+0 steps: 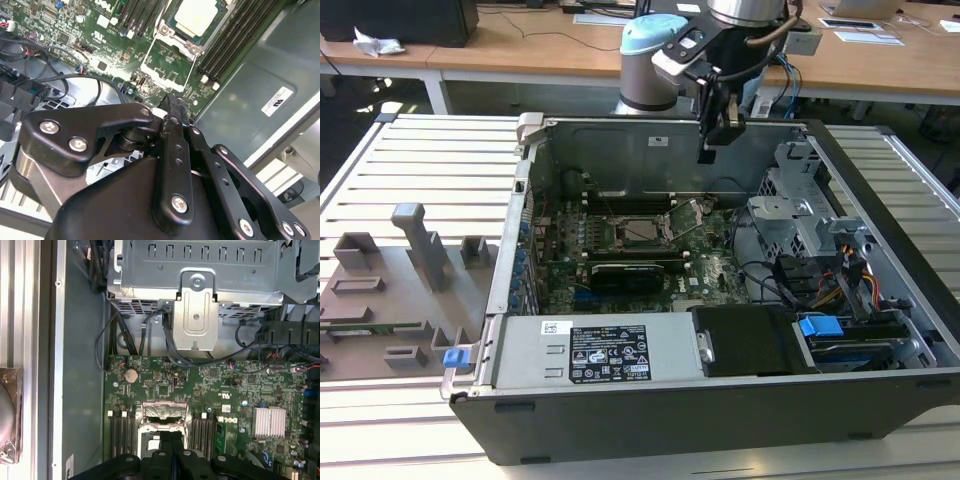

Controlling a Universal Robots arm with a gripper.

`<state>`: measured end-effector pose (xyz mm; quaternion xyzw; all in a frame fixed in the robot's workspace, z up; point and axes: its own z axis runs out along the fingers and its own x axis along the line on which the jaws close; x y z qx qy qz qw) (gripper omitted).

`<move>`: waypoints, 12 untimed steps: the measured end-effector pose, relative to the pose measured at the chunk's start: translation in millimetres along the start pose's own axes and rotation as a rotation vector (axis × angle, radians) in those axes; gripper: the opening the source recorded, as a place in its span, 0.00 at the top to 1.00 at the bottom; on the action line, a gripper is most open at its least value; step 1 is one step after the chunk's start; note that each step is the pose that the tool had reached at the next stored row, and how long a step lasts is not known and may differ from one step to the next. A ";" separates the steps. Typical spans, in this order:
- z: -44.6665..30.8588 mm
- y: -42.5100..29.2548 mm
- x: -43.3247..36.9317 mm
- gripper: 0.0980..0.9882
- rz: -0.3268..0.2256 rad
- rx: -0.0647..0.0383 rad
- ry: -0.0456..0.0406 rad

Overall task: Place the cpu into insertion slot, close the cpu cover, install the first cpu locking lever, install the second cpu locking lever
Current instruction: 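Close the cpu cover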

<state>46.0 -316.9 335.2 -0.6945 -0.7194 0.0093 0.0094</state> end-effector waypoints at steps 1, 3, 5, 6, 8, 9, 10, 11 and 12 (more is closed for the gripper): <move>1.9 1.0 0.0 0.99 0.000 0.001 0.0001; 6.7 2.9 -0.1 0.99 0.000 0.002 0.0001; 11.1 4.0 -0.2 0.99 0.000 0.003 -0.0001; 12.7 4.5 -0.2 0.99 0.000 0.003 0.0000; 18.3 6.4 -0.2 0.99 0.000 0.003 0.0001; 19.8 7.4 -0.2 0.99 0.000 0.003 0.0001; 21.7 9.2 -0.3 0.99 -0.001 0.003 -0.0002; 22.8 10.6 -0.3 0.99 -0.002 0.003 -0.0010; 23.7 11.8 -0.3 0.99 -0.003 0.003 -0.0021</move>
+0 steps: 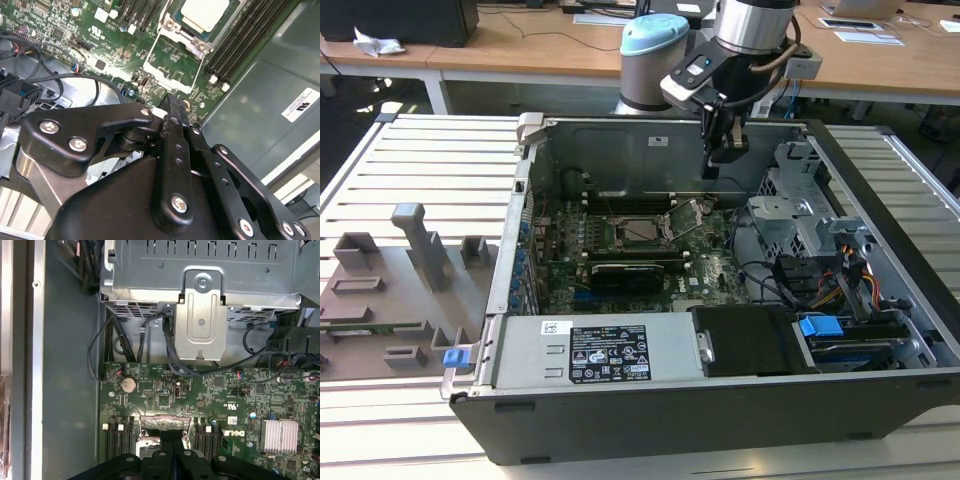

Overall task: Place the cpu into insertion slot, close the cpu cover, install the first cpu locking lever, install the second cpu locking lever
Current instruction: 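Close the cpu cover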

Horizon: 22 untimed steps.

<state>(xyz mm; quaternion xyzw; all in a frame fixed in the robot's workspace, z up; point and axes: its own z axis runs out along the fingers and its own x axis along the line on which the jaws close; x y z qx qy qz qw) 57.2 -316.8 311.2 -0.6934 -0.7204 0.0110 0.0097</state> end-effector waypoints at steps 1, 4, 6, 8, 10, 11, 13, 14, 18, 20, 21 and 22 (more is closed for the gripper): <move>1.5 2.6 0.0 0.99 -0.003 0.000 -0.0022; 4.5 8.5 0.1 0.99 -0.005 0.000 -0.0045; 7.8 11.5 0.1 0.99 -0.006 0.000 -0.0048; 9.9 12.6 0.1 0.99 -0.006 0.000 -0.0052; 12.6 13.6 0.1 0.99 -0.006 0.000 -0.0053; 13.6 14.0 0.1 0.99 -0.006 0.000 -0.0053; 16.4 14.5 0.0 0.99 -0.006 0.000 -0.0054; 19.4 14.8 0.0 0.99 -0.006 0.000 -0.0054; 24.3 15.3 0.0 0.99 -0.006 0.000 -0.0053; 27.5 15.5 0.0 0.99 -0.006 0.000 -0.0053; 29.8 15.5 0.0 0.99 -0.006 0.000 -0.0053; 31.8 15.6 0.0 0.99 -0.006 0.000 -0.0054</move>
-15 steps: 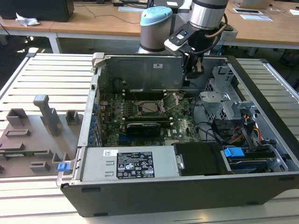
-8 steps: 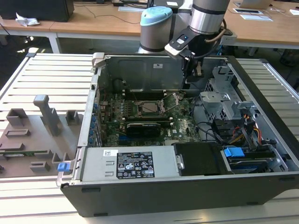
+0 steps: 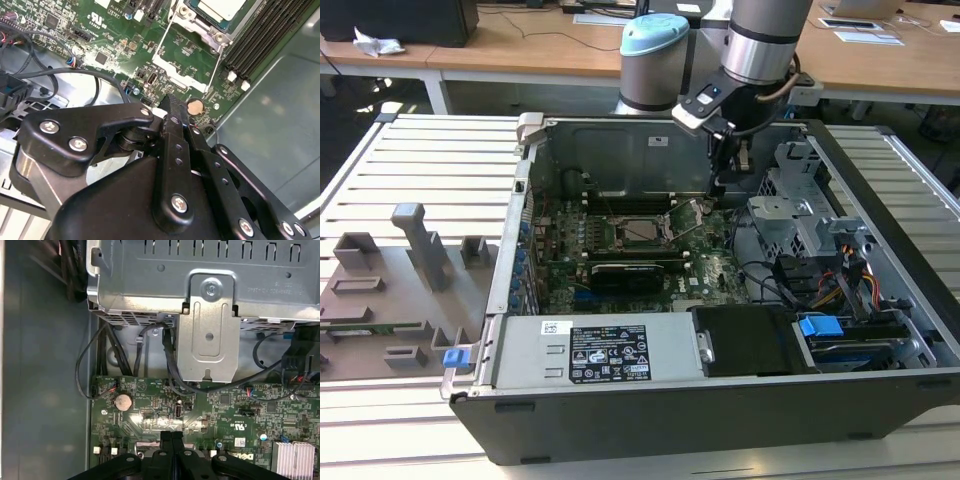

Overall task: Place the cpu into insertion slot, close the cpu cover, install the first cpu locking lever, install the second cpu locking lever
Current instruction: 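Close the cpu cover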

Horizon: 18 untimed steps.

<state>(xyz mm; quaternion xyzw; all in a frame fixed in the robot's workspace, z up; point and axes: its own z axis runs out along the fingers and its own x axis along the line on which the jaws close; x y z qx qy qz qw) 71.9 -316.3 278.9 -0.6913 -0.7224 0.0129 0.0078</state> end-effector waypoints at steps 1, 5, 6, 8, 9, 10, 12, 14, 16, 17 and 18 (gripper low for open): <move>1.2 0.0 0.0 0.99 0.000 0.000 0.0000; 9.1 0.3 0.1 0.99 0.000 0.000 0.0000; 10.9 0.4 0.1 0.99 0.000 0.000 0.0001; 15.9 1.3 0.3 0.99 0.000 0.000 0.0000; 17.0 1.9 0.8 0.99 0.000 0.000 0.0000; 18.0 2.5 1.4 0.99 0.000 0.000 -0.0002; 23.0 4.5 5.2 0.99 -0.001 0.000 0.0000; 28.1 5.5 8.1 0.99 -0.001 0.000 -0.0001; 33.6 5.2 8.3 0.99 -0.001 0.000 0.0001; 35.1 2.5 8.4 0.99 -0.001 0.000 0.0017; 35.5 0.2 8.5 0.99 -0.001 0.000 0.0029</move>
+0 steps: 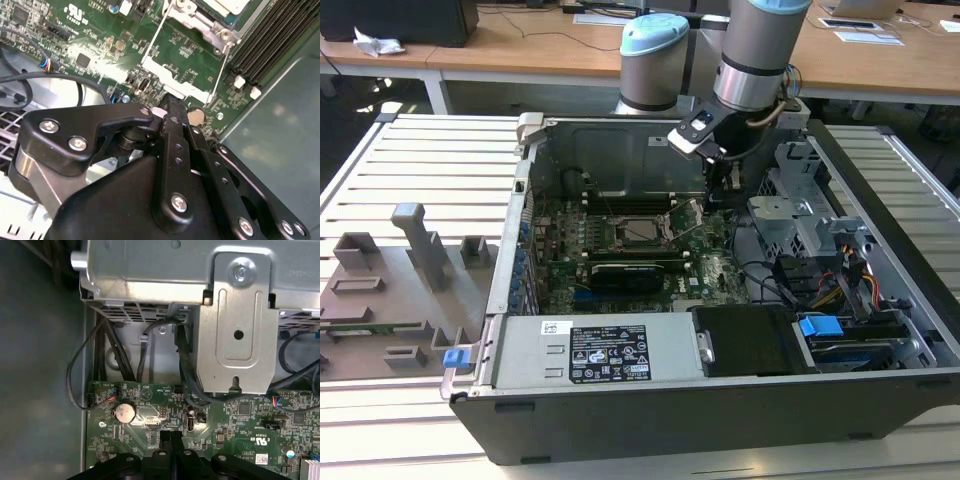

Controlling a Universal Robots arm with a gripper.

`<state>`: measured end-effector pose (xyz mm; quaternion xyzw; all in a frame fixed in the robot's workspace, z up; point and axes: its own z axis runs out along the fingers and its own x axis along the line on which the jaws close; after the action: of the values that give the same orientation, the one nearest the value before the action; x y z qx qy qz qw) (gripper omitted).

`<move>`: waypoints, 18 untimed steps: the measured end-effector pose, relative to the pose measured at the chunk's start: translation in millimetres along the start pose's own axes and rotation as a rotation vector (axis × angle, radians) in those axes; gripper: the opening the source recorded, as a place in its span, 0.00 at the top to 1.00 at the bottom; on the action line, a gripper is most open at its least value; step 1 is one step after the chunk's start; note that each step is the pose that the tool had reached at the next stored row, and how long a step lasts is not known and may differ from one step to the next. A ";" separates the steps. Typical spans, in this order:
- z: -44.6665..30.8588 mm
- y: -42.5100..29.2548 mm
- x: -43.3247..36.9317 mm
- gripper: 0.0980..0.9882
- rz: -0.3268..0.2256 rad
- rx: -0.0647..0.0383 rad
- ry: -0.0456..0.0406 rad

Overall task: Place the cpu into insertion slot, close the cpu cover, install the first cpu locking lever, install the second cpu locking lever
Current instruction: 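Close the cpu cover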

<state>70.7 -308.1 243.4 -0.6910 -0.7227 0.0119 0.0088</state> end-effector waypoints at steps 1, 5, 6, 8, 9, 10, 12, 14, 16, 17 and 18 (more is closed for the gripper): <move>0.1 -2.1 0.1 0.99 0.000 0.000 0.0008; 0.5 -13.4 0.5 0.99 0.000 0.000 0.0022; 0.6 -14.8 0.7 0.99 0.000 0.000 0.0022; 0.7 -17.8 0.8 0.99 0.000 0.000 0.0022; 0.7 -18.9 0.9 0.99 0.000 0.000 0.0022; 0.8 -20.3 0.9 0.99 0.000 0.000 0.0022; 0.9 -22.6 1.0 0.99 0.000 0.000 0.0023; 0.9 -25.0 1.1 0.99 0.000 0.000 0.0022; 1.0 -26.4 1.2 0.99 0.000 0.000 0.0022; 1.0 -27.1 1.2 0.99 0.000 0.000 0.0022; 1.0 -27.7 1.2 0.99 0.000 0.000 0.0022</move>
<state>42.9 -308.1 243.2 -0.6910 -0.7227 0.0109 0.0095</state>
